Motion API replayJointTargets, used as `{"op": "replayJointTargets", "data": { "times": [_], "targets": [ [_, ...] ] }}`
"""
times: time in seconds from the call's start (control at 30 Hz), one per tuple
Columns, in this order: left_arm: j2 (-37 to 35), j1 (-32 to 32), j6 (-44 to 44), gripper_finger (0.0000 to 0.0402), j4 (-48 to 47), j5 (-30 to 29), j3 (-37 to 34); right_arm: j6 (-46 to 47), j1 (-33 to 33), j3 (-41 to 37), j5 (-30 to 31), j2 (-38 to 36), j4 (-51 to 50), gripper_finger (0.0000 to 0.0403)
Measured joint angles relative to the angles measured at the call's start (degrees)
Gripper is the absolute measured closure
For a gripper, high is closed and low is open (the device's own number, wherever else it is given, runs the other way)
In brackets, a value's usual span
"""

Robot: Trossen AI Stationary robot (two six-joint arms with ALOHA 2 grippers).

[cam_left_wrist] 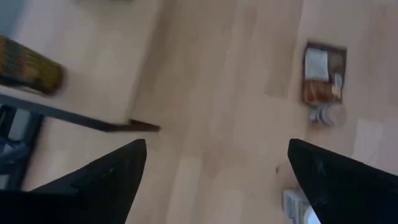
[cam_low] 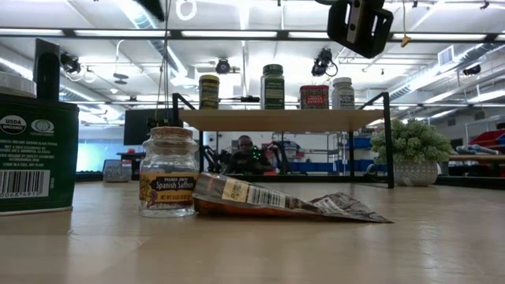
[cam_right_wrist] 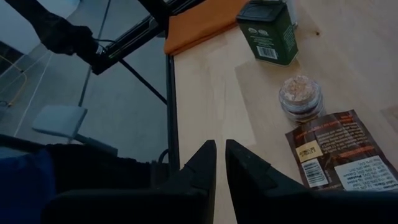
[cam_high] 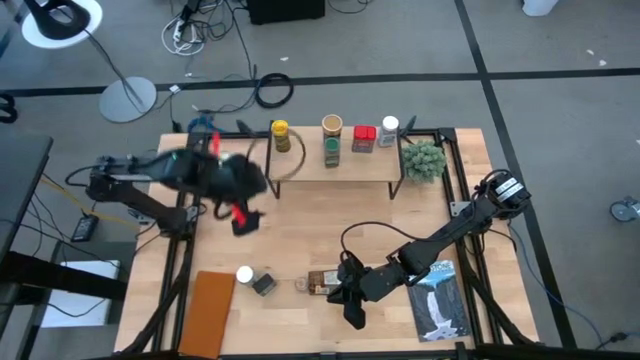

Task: Shelf spices
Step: Adjust the white seasoning bottle

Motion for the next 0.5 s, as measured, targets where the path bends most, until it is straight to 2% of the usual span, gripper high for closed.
{"op": "replayJointTargets", "data": {
  "times": [0.17, 0.5],
  "targets": [
    [-3.78, -7.05, -7.04, 0.0005, 5.45, -0.23, -12.27, -0.42, -0.09, 0.00, 1.53, 0.00, 0.04, 0.0364],
    [-6.94, -21.16, -25.97, 0.0005, 7.28, -0.34, -28.68, -0.42, -0.09, 0.00, 4.39, 0.00, 0.04, 0.0364]
  ]
}}
